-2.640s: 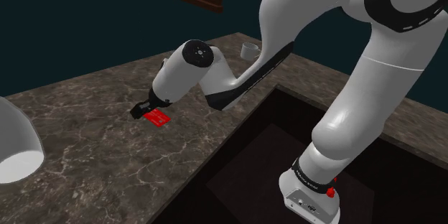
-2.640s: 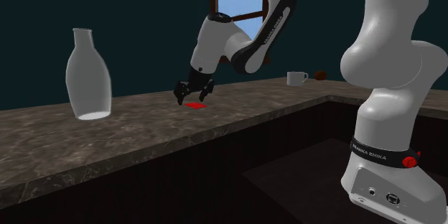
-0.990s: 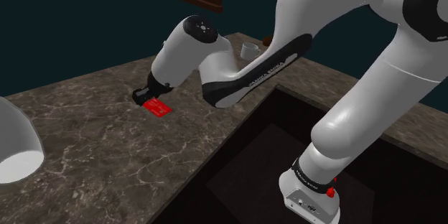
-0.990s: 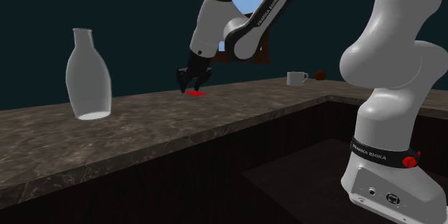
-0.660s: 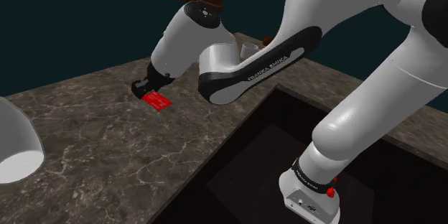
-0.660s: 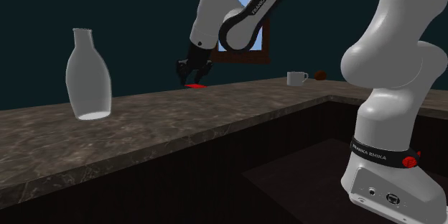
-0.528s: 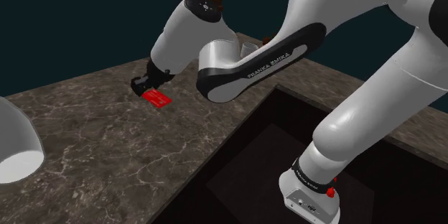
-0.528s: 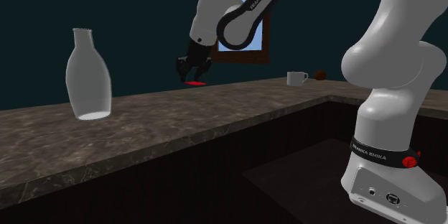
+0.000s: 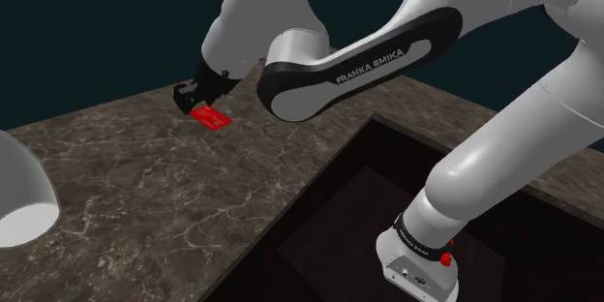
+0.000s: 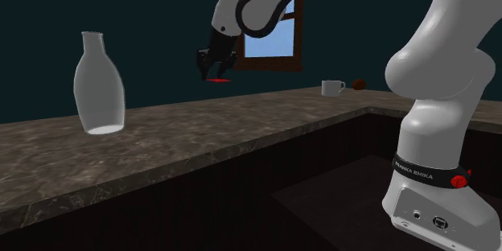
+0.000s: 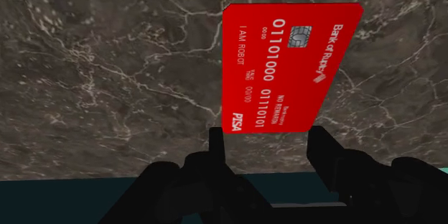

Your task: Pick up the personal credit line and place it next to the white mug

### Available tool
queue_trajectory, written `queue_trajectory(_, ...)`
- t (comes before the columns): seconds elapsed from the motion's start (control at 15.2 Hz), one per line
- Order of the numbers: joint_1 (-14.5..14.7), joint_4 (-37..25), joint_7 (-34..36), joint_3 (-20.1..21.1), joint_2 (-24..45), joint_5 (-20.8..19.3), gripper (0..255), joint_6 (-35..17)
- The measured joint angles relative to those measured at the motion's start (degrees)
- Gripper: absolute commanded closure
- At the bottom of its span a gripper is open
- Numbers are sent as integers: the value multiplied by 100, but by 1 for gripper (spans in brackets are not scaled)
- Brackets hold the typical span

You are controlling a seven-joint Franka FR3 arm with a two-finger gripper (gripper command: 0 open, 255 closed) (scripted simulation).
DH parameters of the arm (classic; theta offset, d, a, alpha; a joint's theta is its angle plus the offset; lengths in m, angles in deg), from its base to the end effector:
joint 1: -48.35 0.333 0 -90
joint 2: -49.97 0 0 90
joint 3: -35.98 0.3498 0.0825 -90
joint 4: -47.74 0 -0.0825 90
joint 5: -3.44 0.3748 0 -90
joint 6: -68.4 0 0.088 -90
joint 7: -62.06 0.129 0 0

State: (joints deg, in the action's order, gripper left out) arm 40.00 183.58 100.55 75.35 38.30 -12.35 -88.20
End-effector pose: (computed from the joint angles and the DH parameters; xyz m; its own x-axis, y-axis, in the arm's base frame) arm 0.4321 0.2826 0.4620 0.8288 0.0978 0.5509 0.1199 -0.9928 -0.0041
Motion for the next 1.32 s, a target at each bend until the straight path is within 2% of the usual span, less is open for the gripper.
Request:
queue_trajectory(0.2,131,-87,-244,-135,-131,261,255,188)
queue_trajectory(0.33,261,64,-592,-390,-318,546,255,177)
queue_trajectory(0.59,639,689,-1558,-1184,-843,1220,255,13)
queue_trajectory(0.86,920,1215,-2367,-1906,-1259,1627,255,-101)
queue_trajectory(1.32,1184,1774,-3805,-3241,-1844,2007,255,-39)
